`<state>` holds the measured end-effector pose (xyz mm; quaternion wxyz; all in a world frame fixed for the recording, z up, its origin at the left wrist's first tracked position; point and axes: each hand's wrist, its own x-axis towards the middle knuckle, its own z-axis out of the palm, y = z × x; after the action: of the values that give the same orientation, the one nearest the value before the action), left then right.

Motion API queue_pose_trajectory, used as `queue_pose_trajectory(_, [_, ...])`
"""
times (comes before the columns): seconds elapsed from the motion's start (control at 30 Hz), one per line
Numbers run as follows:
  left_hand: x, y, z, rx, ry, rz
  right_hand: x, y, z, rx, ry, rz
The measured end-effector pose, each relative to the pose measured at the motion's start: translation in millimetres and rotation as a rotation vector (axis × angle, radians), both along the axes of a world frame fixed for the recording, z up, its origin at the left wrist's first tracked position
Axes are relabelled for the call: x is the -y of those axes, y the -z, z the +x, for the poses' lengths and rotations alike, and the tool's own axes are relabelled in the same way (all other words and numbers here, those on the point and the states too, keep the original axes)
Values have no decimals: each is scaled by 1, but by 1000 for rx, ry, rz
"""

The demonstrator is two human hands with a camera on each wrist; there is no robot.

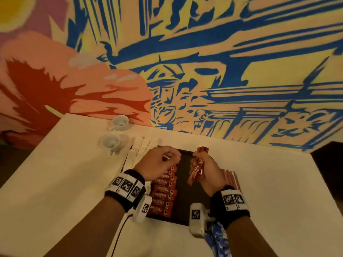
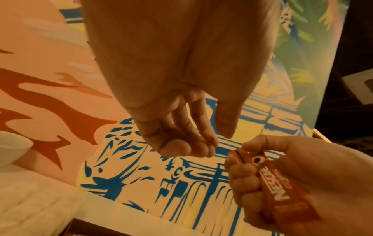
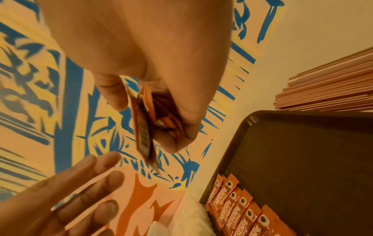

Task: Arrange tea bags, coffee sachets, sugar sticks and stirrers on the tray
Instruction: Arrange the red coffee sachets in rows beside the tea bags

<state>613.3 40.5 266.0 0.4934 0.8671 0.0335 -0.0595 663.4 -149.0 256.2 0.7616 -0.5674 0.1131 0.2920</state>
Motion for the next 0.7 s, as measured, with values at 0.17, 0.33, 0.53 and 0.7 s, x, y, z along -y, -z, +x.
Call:
queue_pose_trajectory(0.17, [45, -40, -59, -13, 76, -37, 17, -45, -45, -13, 58, 232])
queue_pose_trajectory(0.33, [76, -61, -102, 82, 30, -74, 41, -71, -83, 60, 45, 276])
queue_pose_trajectory(0.53, [92, -68, -131, 117, -18, -96, 60, -83, -117, 96, 18, 221])
queue_pose_trajectory(0.7, [91, -72, -144, 109, -7, -73, 77, -82, -138, 87, -23, 153])
